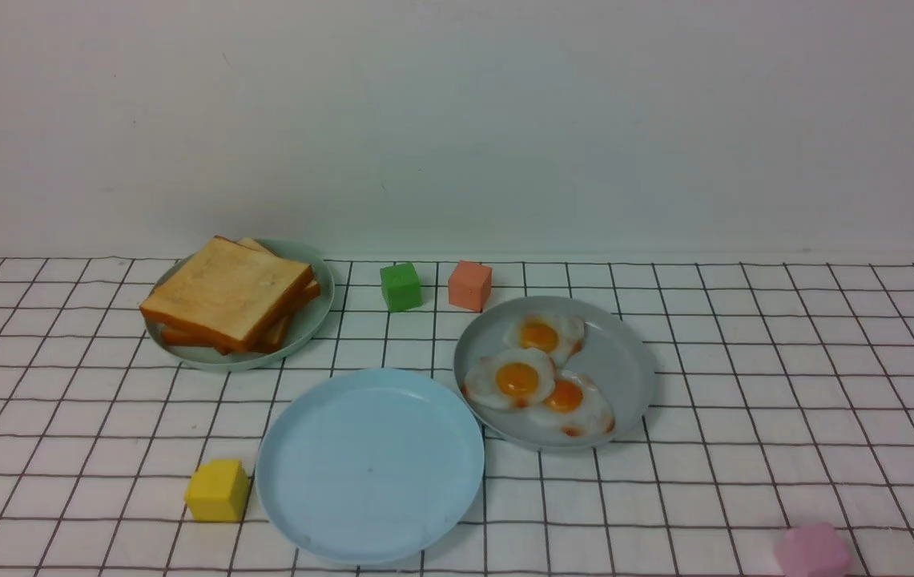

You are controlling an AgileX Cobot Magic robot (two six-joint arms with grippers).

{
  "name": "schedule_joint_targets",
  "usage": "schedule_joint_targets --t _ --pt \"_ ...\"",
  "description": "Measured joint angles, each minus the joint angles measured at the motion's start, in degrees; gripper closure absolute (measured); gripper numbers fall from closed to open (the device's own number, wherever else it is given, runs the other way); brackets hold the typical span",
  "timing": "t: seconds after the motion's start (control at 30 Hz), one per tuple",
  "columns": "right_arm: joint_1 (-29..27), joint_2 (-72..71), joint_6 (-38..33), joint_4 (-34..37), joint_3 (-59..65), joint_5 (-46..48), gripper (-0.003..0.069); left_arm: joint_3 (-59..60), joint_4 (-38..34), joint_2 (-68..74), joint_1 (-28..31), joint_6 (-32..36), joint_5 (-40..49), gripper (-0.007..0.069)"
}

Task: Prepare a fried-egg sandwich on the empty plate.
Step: Use the left arm to grab a slice of bread

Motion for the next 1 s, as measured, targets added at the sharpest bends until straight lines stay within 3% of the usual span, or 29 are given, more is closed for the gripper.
schedule_joint_targets --t 0.73,0.93,1.0 --pt "0.0 0.0 0.0 0.0 0.0 0.0 0.0621 0.0 3.0 0.0 0.0 1.8 -0.4 0.0386" --pt "0.0 0.0 0.0 0.0 0.0 0.0 0.0621 0.0 -11.4 0.0 0.0 -5.6 -8.3 0.0386" --pt "0.0 0.0 0.0 0.0 0.0 0.0 0.0621 0.0 -21.5 0.0 0.0 -10.0 -12.3 0.0386"
